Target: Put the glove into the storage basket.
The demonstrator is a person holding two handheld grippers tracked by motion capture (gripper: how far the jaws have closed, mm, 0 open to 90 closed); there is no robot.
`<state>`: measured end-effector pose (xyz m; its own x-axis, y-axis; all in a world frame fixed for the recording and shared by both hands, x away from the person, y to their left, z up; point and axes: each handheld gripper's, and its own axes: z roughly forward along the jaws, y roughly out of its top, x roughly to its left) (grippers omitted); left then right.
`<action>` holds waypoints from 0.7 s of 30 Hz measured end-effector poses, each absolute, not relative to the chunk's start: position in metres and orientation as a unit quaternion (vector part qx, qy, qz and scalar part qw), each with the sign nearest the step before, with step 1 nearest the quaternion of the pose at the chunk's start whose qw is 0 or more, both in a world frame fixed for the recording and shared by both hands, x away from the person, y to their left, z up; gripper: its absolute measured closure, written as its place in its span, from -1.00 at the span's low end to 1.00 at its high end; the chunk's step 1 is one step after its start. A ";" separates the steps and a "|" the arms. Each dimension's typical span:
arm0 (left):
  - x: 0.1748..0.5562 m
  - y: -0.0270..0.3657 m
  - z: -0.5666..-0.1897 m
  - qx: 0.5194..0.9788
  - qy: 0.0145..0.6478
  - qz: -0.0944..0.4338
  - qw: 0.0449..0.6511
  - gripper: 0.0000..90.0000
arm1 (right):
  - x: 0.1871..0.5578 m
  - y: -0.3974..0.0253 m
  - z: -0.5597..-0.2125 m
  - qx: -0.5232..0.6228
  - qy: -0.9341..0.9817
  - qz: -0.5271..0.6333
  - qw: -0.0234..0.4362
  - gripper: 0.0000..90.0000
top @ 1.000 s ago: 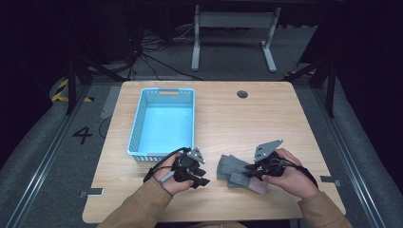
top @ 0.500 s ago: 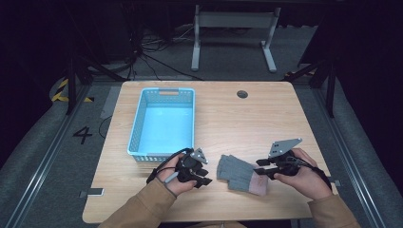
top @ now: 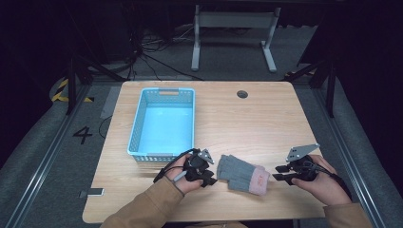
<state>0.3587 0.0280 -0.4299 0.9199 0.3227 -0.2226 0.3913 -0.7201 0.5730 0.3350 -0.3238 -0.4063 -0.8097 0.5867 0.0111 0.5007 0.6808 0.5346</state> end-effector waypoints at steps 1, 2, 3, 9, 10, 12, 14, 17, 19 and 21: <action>0.359 0.027 -0.432 0.925 0.194 -0.053 0.323 0.54 | 0.335 -0.324 -0.408 0.293 0.916 0.263 0.078 0.47; 0.360 0.025 -0.433 0.926 0.193 -0.054 0.321 0.54 | 0.336 -0.323 -0.410 0.292 0.918 0.259 0.076 0.47; 0.361 0.024 -0.434 0.927 0.194 -0.055 0.317 0.55 | 0.336 -0.323 -0.411 0.289 0.919 0.256 0.076 0.47; 0.364 0.015 -0.443 0.929 0.194 -0.056 0.310 0.57 | 0.338 -0.319 -0.418 0.280 0.924 0.251 0.073 0.47; 0.365 0.013 -0.444 0.929 0.196 -0.058 0.310 0.57 | 0.338 -0.318 -0.418 0.278 0.924 0.251 0.072 0.47; 0.365 0.011 -0.446 0.929 0.197 -0.059 0.309 0.57 | 0.339 -0.314 -0.420 0.274 0.926 0.252 0.070 0.48; 0.366 0.009 -0.447 0.929 0.198 -0.056 0.307 0.57 | 0.340 -0.311 -0.423 0.272 0.926 0.253 0.068 0.48; 0.367 0.007 -0.448 0.929 0.198 -0.057 0.306 0.58 | 0.341 -0.309 -0.425 0.267 0.929 0.249 0.068 0.50; 0.368 0.006 -0.448 0.928 0.200 -0.058 0.309 0.59 | 0.341 -0.308 -0.425 0.265 0.929 0.249 0.068 0.51; 0.367 0.005 -0.447 0.927 0.200 -0.056 0.312 0.60 | 0.341 -0.307 -0.425 0.265 0.929 0.249 0.070 0.52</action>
<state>0.3672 0.0052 -0.4470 0.9140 0.3357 -0.2278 0.4051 -0.7252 0.5568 0.3409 -0.3071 -0.4254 -0.8498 0.5271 0.0024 0.4575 0.7353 0.5001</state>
